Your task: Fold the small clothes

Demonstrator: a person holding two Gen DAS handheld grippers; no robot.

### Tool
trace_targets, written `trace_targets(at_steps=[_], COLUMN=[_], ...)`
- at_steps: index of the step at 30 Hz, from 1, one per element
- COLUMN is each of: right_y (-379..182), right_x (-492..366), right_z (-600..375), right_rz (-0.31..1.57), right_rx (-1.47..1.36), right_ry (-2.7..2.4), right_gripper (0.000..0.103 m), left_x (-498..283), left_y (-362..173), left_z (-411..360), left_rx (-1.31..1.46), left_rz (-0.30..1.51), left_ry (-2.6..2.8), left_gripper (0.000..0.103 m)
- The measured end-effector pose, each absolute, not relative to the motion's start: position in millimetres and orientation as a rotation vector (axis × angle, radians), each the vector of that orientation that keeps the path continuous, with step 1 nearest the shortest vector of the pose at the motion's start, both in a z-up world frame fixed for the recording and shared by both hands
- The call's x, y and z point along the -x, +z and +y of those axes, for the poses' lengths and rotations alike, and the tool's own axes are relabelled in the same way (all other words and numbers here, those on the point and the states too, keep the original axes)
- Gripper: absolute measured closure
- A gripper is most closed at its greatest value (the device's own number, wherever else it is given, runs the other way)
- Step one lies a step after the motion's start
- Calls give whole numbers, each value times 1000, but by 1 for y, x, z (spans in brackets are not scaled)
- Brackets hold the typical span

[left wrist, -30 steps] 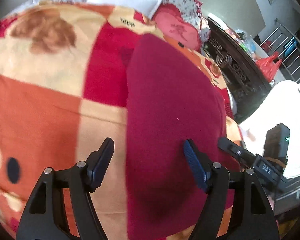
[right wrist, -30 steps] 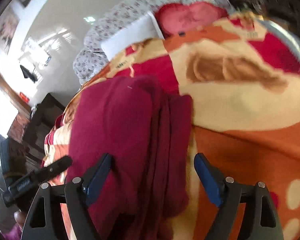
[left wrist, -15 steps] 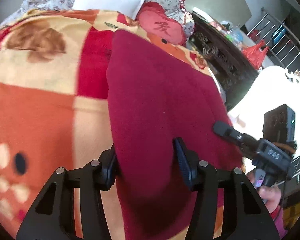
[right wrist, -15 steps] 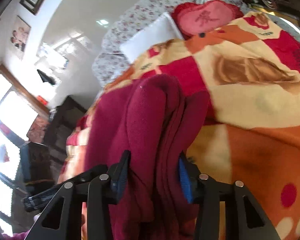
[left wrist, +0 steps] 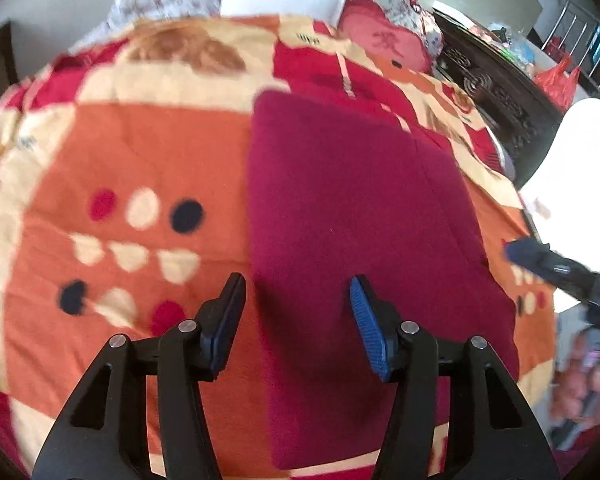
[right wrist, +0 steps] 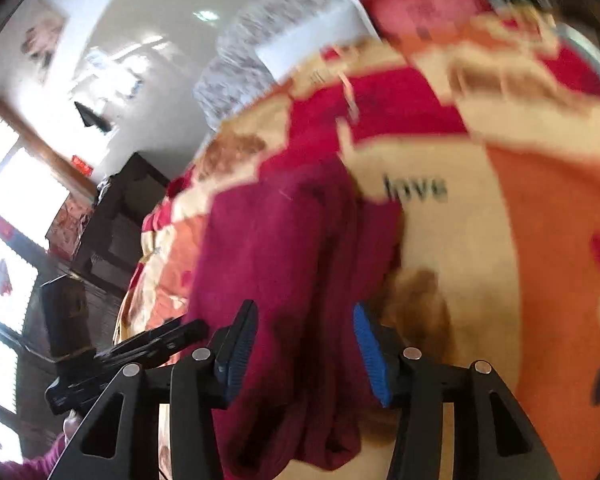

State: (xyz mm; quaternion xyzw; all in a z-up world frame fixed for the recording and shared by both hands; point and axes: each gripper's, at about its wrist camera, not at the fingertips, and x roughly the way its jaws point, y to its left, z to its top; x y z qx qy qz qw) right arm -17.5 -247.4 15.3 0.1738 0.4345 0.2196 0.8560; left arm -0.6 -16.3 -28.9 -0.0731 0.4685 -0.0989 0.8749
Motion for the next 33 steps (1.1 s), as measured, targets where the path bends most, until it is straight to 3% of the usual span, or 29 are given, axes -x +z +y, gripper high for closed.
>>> trace_targets(at_steps=[4, 10, 12, 28, 33], right_y=[35, -27, -35, 27, 33], right_x=[31, 24, 30, 60, 60], right_z=[-207, -185, -189, -191, -188], right_rz=[861, 994, 961, 829, 817], right_rx=[-217, -68, -77, -66, -70], right_ry=[541, 429, 419, 312, 290], right_gripper=[55, 55, 55, 51, 39], left_x=[0, -1, 2, 29, 36], left_y=[-27, -30, -28, -1, 6], left_z=[-17, -20, -19, -22, -20], left_rx=[126, 97, 107, 74, 59], left_rz=[952, 934, 920, 851, 831], left_ry=[-167, -122, -115, -71, -64], left_gripper=[49, 49, 49, 49, 49])
